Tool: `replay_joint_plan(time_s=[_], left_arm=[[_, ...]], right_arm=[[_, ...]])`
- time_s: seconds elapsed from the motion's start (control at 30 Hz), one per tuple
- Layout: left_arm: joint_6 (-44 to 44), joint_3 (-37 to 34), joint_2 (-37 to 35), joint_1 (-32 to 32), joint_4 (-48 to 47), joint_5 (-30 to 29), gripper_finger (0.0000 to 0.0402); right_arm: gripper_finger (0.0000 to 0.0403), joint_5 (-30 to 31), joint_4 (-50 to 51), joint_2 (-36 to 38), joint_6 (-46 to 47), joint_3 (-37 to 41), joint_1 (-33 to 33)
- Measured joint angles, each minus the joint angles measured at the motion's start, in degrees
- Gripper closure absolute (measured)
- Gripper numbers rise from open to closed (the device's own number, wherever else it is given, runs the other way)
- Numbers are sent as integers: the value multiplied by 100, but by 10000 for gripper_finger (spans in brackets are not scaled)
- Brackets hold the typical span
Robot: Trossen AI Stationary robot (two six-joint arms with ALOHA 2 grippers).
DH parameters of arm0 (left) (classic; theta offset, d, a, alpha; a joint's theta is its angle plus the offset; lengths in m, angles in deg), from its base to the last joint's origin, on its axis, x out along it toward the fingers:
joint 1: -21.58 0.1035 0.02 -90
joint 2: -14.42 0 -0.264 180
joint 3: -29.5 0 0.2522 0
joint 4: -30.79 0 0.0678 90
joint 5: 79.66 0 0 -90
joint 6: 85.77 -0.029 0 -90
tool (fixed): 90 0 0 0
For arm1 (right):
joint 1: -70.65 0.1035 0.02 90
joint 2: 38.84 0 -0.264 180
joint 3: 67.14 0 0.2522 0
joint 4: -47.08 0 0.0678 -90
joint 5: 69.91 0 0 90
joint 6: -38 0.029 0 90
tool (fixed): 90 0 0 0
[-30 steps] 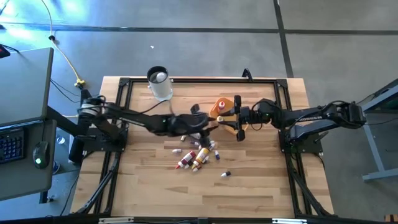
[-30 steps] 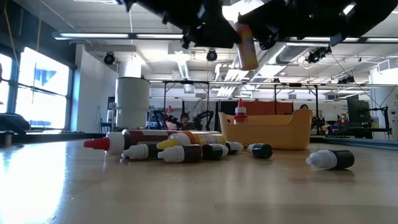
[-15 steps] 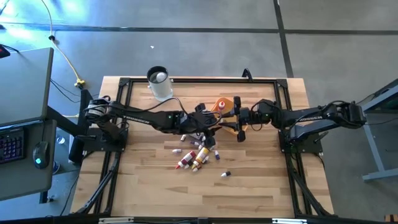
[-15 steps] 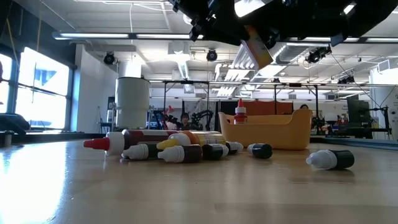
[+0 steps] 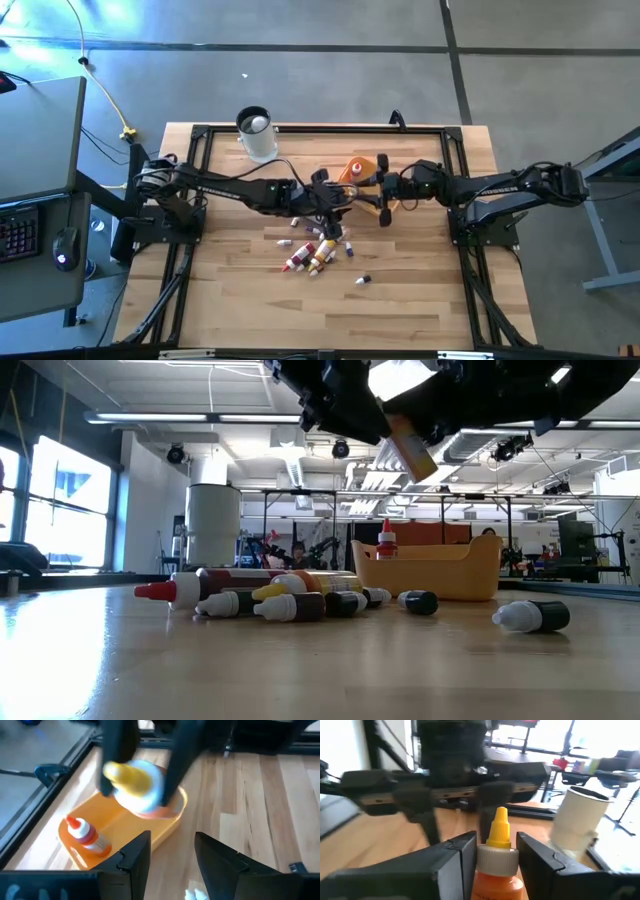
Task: Pick & Place food coloring
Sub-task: Put the right large yellow food coloring bottle into the yellow bin
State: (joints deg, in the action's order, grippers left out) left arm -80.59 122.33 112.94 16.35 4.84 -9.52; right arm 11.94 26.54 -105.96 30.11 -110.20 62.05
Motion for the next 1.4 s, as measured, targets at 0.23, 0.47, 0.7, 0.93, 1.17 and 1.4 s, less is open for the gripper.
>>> replay_joint_plan(time_s=[0.23,0.47,0.7,0.93,1.17,1.4], left_arm=[[328,0,0,-332,196,-148,269],[-643,-17,435,-490,1386,-540,344],[-1152,-24,770,-337,2645,-711,395],[-1117,-7,761,-340,2915,-1096,400],[-1094,-7,761,-298,2913,-1849,400],[-1092,-7,761,-313,2765,-2280,401]], right_arm=[[286,1060,-303,-2,-114,0,0],[286,861,-1858,4,879,1,2],[286,671,-1820,-7,1090,0,2],[286,726,-1911,-7,1062,0,2],[286,478,-1935,-7,1073,0,28],[286,513,-1959,8,886,0,122]])
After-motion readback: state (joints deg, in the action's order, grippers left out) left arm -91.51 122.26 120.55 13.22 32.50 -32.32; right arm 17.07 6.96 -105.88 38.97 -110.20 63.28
